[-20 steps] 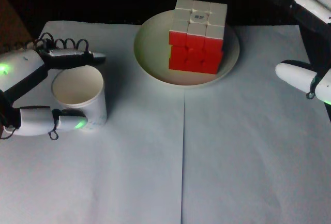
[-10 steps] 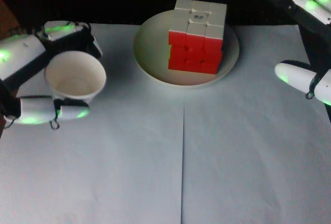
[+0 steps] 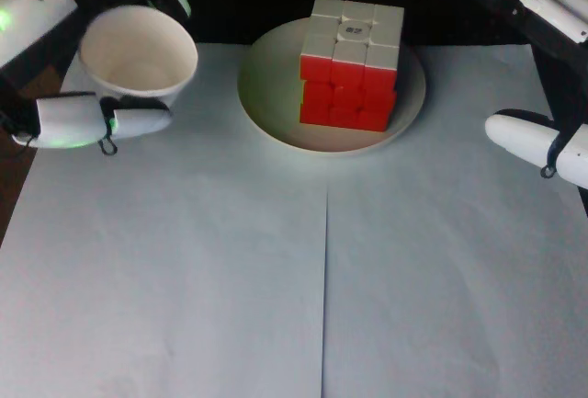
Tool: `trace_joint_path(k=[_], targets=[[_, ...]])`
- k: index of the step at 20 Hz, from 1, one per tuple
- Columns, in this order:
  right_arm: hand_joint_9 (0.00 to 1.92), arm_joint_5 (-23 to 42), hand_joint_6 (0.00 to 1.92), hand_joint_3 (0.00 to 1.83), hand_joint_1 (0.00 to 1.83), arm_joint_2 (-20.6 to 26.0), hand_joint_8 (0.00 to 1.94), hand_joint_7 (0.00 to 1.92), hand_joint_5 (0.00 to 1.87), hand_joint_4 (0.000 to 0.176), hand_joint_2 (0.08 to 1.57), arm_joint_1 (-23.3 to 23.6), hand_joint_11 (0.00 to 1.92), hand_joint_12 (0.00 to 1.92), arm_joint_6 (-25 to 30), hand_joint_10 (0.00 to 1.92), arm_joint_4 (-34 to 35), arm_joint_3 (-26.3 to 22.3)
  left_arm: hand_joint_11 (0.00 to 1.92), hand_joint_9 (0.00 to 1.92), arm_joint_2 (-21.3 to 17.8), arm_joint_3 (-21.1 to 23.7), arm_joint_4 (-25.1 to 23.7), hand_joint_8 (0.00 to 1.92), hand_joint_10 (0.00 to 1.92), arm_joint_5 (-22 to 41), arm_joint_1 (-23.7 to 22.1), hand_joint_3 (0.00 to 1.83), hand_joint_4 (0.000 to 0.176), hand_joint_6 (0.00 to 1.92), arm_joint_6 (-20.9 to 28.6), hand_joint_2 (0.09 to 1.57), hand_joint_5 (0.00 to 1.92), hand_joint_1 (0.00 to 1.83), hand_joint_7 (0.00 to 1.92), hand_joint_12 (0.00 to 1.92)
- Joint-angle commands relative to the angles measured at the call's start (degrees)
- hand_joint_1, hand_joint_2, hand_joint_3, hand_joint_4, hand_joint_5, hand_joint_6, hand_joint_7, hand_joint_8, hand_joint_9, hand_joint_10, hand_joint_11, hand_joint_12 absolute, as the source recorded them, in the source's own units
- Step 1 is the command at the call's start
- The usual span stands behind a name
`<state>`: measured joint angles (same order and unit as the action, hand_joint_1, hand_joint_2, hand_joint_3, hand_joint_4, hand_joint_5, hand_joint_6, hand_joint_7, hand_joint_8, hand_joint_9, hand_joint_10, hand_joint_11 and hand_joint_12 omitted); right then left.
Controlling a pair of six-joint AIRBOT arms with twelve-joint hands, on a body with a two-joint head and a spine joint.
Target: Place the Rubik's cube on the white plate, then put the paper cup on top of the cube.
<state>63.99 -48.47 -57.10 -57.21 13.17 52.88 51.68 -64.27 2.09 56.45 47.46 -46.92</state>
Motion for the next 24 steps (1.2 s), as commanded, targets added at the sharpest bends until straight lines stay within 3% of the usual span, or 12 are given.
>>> trace_joint_path(k=[1,3,4,5,11,12,17,18,19,21,22,24], targets=[[0.13,7.2,0.00,0.00,0.45,-0.1,0.00,0.00,0.00,0.087,1.32,0.2,0.00,0.84,0.1,0.03,-0.2,0.4,0.10,0.16,0.7,-0.6,0.1,1.68,1.73,6.1,-1.0,0.01,0.095,1.42,0.8,1.34,0.18,1.23,0.51,1.92],[0.13,7.2,0.00,0.00,0.41,-0.2,0.00,0.00,0.00,0.080,1.32,0.2,0.00,0.88,0.1,0.04,-0.2,0.4,0.37,0.31,1.5,-1.7,0.1,1.65,1.89,6.0,-1.9,0.00,0.104,1.38,2.3,1.32,0.23,1.25,0.57,1.92],[0.15,7.2,0.00,0.00,0.38,-0.2,0.00,0.01,0.00,0.074,1.32,0.2,0.00,0.95,0.1,0.04,-0.2,0.4,0.47,0.38,1.9,-2.3,0.1,1.76,1.92,5.9,-2.2,0.01,0.003,1.56,2.9,1.37,0.43,1.09,0.57,1.92],[0.14,7.2,0.00,0.00,0.40,-0.2,0.00,0.01,0.00,0.074,1.33,0.2,0.00,0.96,0.1,0.04,-0.2,0.4,0.49,0.38,2.1,-2.6,0.1,1.80,1.92,5.9,-2.4,0.01,0.000,1.60,3.6,1.38,0.46,1.05,0.56,1.92],[0.14,7.2,0.00,0.00,0.38,-0.3,0.00,0.00,0.00,0.079,1.32,0.2,0.00,0.94,0.1,0.04,-0.2,0.4,0.53,0.36,7.1,-7.8,0.2,1.63,1.84,5.0,-6.9,0.00,0.016,1.39,8.1,1.32,0.26,1.26,0.58,1.92],[0.14,7.2,0.00,0.00,0.38,-0.3,0.00,0.00,0.00,0.070,1.32,0.2,0.00,0.94,0.1,0.04,-0.2,0.4,0.52,0.35,8.0,-8.6,0.2,1.54,1.83,4.9,-7.6,0.00,0.019,1.36,9.2,1.23,0.27,1.19,0.30,1.92],[0.15,7.2,0.00,0.00,0.43,-0.6,0.00,0.00,0.00,0.110,1.31,0.2,0.00,0.99,0.1,0.04,-0.2,0.6,0.37,0.30,12.9,-13.8,0.2,1.51,1.68,3.3,-12.8,0.00,0.074,1.48,13.3,1.17,0.26,1.18,0.15,1.91],[0.14,7.2,0.00,0.00,0.45,-0.7,0.00,0.00,0.00,0.115,1.30,0.2,0.00,0.95,0.1,0.04,-0.2,0.6,0.40,0.33,14.0,-14.9,0.1,1.53,1.71,2.6,-14.0,0.01,0.000,1.60,14.3,1.31,0.50,1.00,0.18,1.92],[0.14,7.2,0.00,0.00,0.46,-0.7,0.00,0.00,0.00,0.118,1.30,0.2,0.00,0.91,0.1,0.04,-0.2,0.7,0.43,0.37,14.9,-15.9,-0.1,1.64,1.73,2.3,-14.8,0.01,0.022,1.69,15.4,1.36,0.51,1.03,0.47,1.92],[0.14,7.2,0.00,0.00,0.47,-0.9,0.00,0.00,0.00,0.092,1.29,0.2,0.00,0.93,0.1,0.04,-0.2,0.8,0.35,0.27,17.4,-18.7,-0.7,1.67,1.76,1.3,-16.6,0.00,0.000,1.66,18.8,1.36,0.53,0.90,0.19,1.92],[0.15,7.2,0.00,0.00,0.46,-1.1,0.00,0.00,0.00,0.081,1.29,0.2,0.00,0.98,0.1,0.04,-0.2,0.9,0.33,0.21,18.4,-19.7,-0.7,1.70,1.79,0.6,-17.4,0.00,0.054,1.61,19.4,1.21,0.18,1.05,0.14,1.92],[0.14,7.2,0.00,0.00,0.47,-1.3,0.00,0.00,0.00,0.103,1.28,0.2,0.00,0.94,0.1,0.03,-0.2,1.0,0.32,0.26,20.1,-21.2,-0.8,1.67,1.79,-0.9,-18.8,0.00,0.028,1.58,20.0,1.16,0.19,1.13,0.16,1.92]])
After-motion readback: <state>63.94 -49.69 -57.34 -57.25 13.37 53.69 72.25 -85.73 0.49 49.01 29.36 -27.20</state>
